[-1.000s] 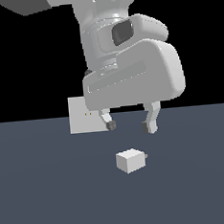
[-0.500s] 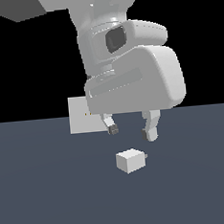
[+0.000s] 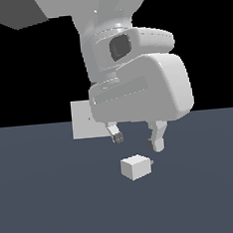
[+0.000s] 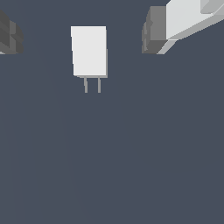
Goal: Plug the charger into the wall socket.
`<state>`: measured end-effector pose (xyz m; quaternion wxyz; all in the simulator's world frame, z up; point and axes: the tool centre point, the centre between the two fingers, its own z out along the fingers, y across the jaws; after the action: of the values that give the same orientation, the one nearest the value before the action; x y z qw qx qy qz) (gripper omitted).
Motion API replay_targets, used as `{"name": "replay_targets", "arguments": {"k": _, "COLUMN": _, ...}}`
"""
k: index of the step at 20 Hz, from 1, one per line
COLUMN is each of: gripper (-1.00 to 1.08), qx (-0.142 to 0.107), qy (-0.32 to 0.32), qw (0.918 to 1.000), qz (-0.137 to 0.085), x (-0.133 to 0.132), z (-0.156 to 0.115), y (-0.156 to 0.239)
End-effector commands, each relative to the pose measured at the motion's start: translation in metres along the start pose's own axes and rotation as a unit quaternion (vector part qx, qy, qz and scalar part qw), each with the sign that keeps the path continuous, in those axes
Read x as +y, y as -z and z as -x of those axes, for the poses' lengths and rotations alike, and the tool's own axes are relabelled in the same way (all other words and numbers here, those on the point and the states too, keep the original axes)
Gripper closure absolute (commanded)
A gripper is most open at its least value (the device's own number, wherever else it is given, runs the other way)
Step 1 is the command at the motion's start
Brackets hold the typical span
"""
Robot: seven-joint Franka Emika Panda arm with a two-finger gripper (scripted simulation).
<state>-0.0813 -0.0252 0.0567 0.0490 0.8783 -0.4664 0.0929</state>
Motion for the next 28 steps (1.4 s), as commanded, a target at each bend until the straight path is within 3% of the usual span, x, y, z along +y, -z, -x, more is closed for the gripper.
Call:
{"name": "replay_targets", "arguments": {"k": 1, "gripper": -0.92, "qx": 0.0, "qy": 0.0, "qw": 1.0, "qz": 0.0, "x": 0.0, "z": 0.002, "y": -0.007}}
{"name": "replay_targets", "arguments": {"k": 14, "gripper": -0.92, "qx": 0.0, "qy": -0.002, "qw": 1.0, "qz": 0.001, "x": 0.001, "z": 0.01, "y": -0.044}}
{"name": "replay_targets", "arguments": {"k": 15, "gripper": 1.08, "qx": 0.0, "qy": -0.002, "qw": 1.0, "qz": 0.001, "x": 0.001, "z": 0.01, "y": -0.044}}
{"name": "replay_targets", "arguments": {"k": 28, "gripper": 1.08, "qx": 0.0, "qy": 0.003, "qw": 1.0, "qz": -0.001, "x": 0.0, "z": 0.01, "y": -0.043}}
